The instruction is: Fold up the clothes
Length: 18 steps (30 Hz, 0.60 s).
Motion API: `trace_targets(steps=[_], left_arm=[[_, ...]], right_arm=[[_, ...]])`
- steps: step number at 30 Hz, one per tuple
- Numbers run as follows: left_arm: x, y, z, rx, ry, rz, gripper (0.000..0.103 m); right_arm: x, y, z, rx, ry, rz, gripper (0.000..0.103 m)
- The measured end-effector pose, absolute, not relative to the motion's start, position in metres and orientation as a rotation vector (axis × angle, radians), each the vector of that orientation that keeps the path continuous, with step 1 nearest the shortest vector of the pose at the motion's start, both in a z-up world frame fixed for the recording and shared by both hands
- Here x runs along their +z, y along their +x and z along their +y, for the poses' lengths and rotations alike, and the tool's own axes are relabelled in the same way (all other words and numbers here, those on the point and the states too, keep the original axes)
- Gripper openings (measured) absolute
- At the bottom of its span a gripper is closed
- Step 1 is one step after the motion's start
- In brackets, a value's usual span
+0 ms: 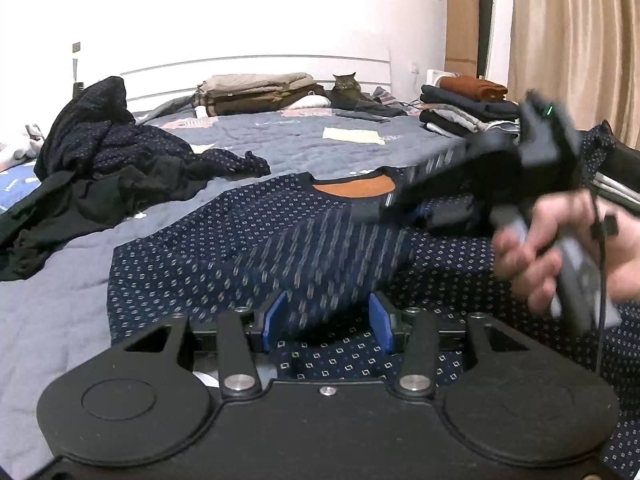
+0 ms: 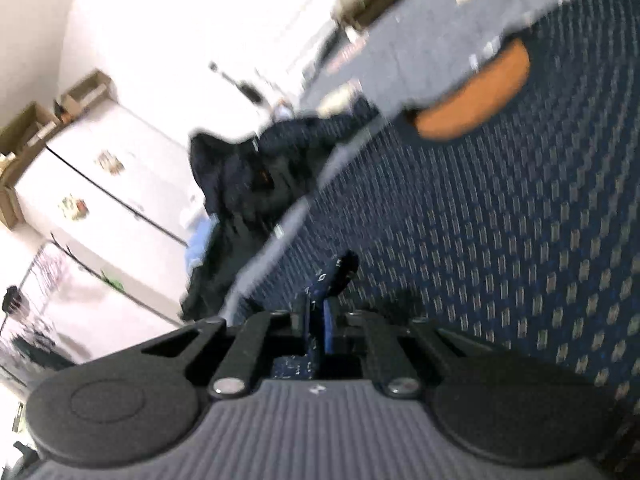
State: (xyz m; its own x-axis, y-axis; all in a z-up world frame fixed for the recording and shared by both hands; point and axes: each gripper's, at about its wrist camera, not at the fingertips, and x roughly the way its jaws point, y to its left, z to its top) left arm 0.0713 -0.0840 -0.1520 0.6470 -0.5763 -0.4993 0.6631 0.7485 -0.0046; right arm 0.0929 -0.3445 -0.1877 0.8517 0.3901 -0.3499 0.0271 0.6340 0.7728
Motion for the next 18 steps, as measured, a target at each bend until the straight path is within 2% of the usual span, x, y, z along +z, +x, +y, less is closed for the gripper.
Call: trace_targets(steps=[6, 18], left_arm=[[-0.154, 0.073, -0.088, -0.715, 0.19, 0.507, 0.045], [-0.16, 0.079, -0.101, -0.717, 0.19, 0.515, 0.045]], right_arm=[[-0.152, 0.086, -0.402, 0.106, 0.864, 0.371, 0.006], [-0.127, 0.063, -0.54, -0.162, 0.792, 0.27, 0.004]])
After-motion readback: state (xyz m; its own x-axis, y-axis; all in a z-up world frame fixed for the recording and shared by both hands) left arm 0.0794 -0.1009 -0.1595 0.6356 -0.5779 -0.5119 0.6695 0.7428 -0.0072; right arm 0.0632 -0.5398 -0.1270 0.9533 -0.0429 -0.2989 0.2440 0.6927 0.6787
